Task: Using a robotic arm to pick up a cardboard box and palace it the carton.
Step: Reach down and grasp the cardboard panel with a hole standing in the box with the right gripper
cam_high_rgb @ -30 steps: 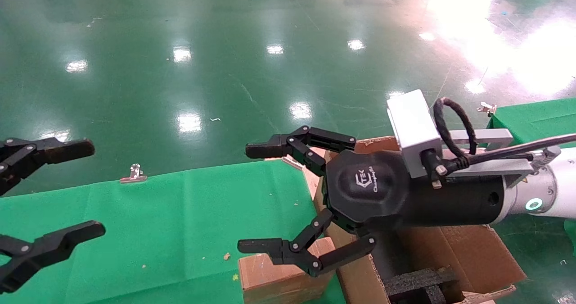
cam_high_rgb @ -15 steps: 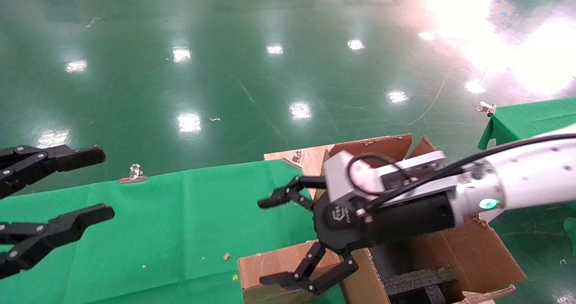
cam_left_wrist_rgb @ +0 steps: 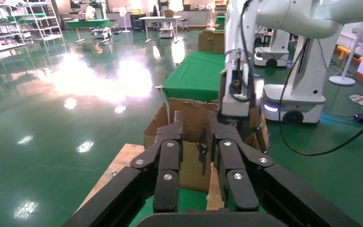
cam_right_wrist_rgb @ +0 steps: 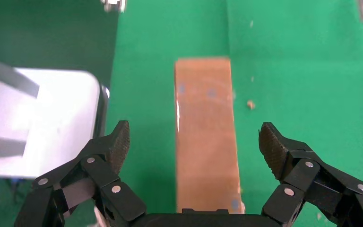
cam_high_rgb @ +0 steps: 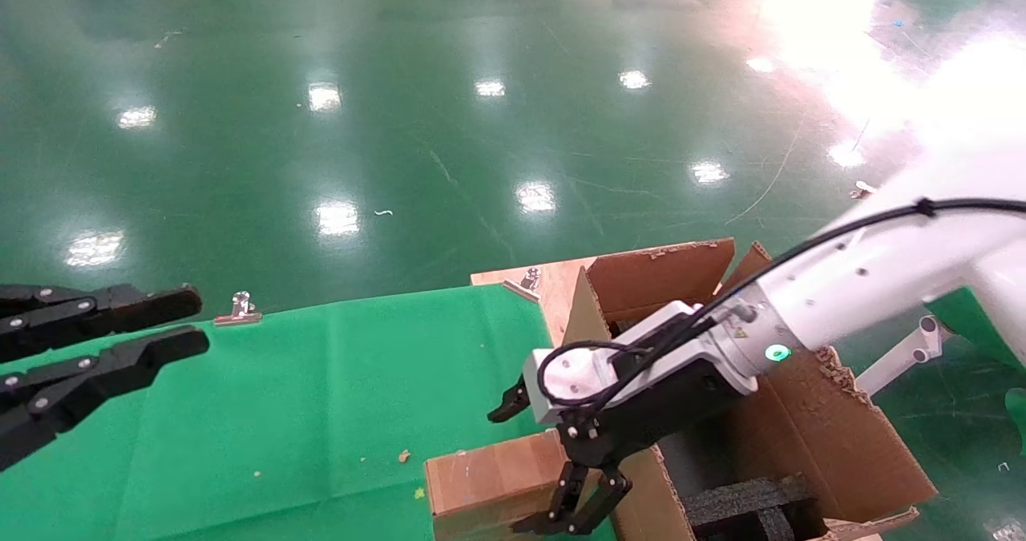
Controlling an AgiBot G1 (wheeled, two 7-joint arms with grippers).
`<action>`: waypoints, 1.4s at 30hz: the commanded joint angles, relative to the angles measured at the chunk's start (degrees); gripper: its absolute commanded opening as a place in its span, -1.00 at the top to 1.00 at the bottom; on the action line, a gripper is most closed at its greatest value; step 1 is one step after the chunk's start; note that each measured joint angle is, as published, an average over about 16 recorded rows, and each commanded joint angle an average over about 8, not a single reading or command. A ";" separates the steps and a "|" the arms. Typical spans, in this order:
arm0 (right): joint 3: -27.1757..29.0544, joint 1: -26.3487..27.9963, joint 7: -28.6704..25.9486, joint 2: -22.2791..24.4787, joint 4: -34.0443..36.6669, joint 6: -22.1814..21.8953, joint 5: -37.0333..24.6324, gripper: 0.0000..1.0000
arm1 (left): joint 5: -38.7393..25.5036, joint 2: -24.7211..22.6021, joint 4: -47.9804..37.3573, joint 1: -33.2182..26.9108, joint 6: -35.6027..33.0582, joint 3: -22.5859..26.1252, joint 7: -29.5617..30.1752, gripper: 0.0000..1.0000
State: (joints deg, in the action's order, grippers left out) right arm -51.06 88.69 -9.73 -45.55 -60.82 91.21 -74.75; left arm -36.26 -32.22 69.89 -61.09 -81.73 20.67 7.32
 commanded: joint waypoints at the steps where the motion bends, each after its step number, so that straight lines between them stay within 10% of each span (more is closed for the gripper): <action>1: -3.23 2.22 1.09 -1.37 1.74 -0.01 -1.14 -1.00 | 0.00 0.00 0.00 0.00 0.00 0.00 0.00 1.00; 5: -9.03 5.87 3.28 -4.03 4.74 0.03 -2.27 -1.00 | 0.00 0.00 0.00 0.00 0.00 0.00 0.00 0.93; 14: -18.48 10.85 7.61 -7.86 9.02 -0.18 -2.01 -1.00 | 0.00 0.00 0.00 0.00 0.00 0.00 0.00 -1.00; 17: -20.23 11.68 8.36 -8.54 10.03 -0.26 -1.43 -0.81 | 0.00 0.00 0.00 0.00 0.00 0.00 0.00 -1.00; 25: -21.99 12.56 8.93 -9.16 11.14 -0.36 -0.58 1.00 | 0.01 0.01 -0.01 0.01 0.01 0.00 0.00 -1.00; 42: -20.74 11.85 8.60 -8.73 10.41 -0.35 -0.88 1.00 | 0.01 0.01 -0.01 0.01 0.01 0.00 0.00 -1.00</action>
State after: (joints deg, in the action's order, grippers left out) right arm -71.82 100.56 -1.12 -54.29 -50.40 90.86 -75.62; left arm -36.25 -32.21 69.88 -61.08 -81.71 20.67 7.31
